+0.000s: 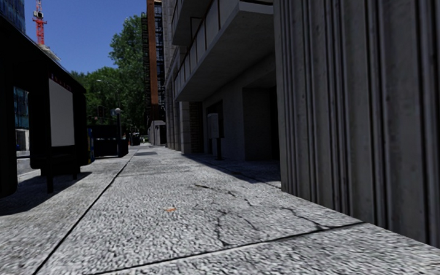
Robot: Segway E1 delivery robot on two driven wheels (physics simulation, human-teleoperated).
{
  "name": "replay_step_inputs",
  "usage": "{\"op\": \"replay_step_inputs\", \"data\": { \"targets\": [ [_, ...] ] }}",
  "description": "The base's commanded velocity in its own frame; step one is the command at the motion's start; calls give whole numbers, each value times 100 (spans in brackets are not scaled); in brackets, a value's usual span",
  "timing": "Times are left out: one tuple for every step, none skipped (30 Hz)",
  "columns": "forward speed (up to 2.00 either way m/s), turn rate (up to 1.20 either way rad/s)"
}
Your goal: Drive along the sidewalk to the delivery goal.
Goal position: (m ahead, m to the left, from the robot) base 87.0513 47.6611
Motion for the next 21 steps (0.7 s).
{"op": "replay_step_inputs", "data": {
  "targets": [
    [112,17],
    [112,16],
    [113,16],
    [113,16],
    [113,16],
    [113,16],
    [113,16],
    [113,16],
    [113,16],
    [113,16],
    [113,16],
    [113,16],
    [113,17],
    [113,22],
    [113,26],
    [113,27],
    [113,28],
    [113,28],
    [113,28],
    [113,28],
    [113,28]
  ]
}}
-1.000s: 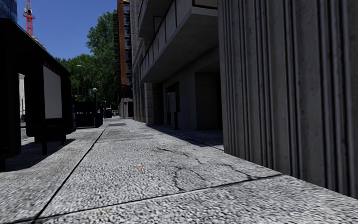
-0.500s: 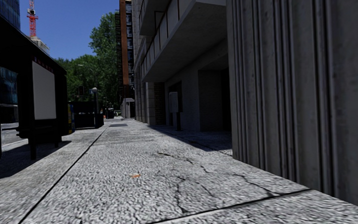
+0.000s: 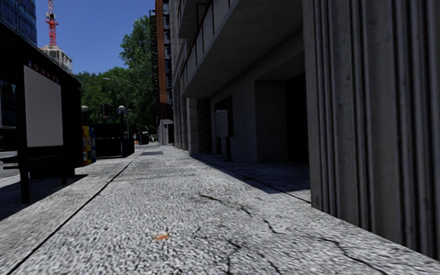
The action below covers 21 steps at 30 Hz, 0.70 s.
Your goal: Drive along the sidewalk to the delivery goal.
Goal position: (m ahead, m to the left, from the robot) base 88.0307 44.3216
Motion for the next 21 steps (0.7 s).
{"op": "replay_step_inputs", "data": {
  "targets": [
    [113,28],
    [113,28],
    [113,28],
    [113,28],
    [113,29],
    [113,29],
    [113,29],
    [113,29],
    [113,29],
    [113,30],
    [113,30],
    [113,33],
    [113,35],
    [113,37],
    [113,37],
    [113,38],
    [113,39],
    [113,39],
    [114,39],
    [115,39],
    [116,39]
  ]
}}
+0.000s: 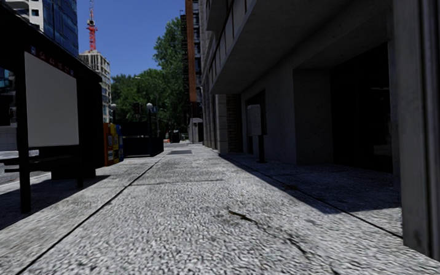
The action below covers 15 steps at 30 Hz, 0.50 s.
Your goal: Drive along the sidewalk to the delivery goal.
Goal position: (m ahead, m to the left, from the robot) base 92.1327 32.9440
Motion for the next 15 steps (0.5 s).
{"op": "replay_step_inputs", "data": {
  "targets": [
    [119,39],
    [123,39],
    [123,39],
    [127,39],
    [137,39],
    [137,39],
    [141,39],
    [142,39],
    [144,39],
    [146,39],
    [151,35],
    [160,28],
    [173,25],
    [186,23],
    [200,23]
  ]
}}
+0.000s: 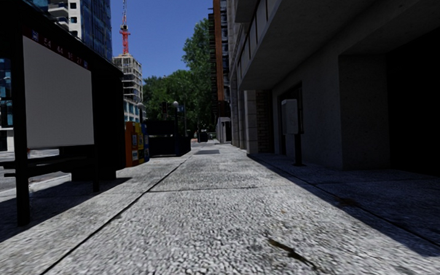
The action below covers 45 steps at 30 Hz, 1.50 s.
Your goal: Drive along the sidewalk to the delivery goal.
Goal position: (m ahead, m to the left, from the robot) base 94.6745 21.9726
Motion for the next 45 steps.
{"op": "replay_step_inputs", "data": {
  "targets": [
    [200,23],
    [200,23],
    [200,23],
    [200,22],
    [200,18],
    [200,18],
    [200,14],
    [200,11],
    [200,5],
    [200,0],
    [200,0],
    [200,0],
    [200,0],
    [200,0],
    [200,0],
    [200,0],
    [200,0],
    [200,0],
    [200,0],
    [200,0],
    [200,0],
    [200,0],
    [200,0],
    [200,0],
    [200,0],
    [200,0],
    [200,0],
    [200,0],
    [200,0],
    [200,0],
    [200,0],
    [200,0],
    [200,0],
    [200,0],
    [200,0],
    [200,0],
    [200,0],
    [200,0],
    [200,0],
    [200,0],
    [200,0],
    [200,0],
    [200,0],
    [200,0],
    [200,0]
  ]
}}
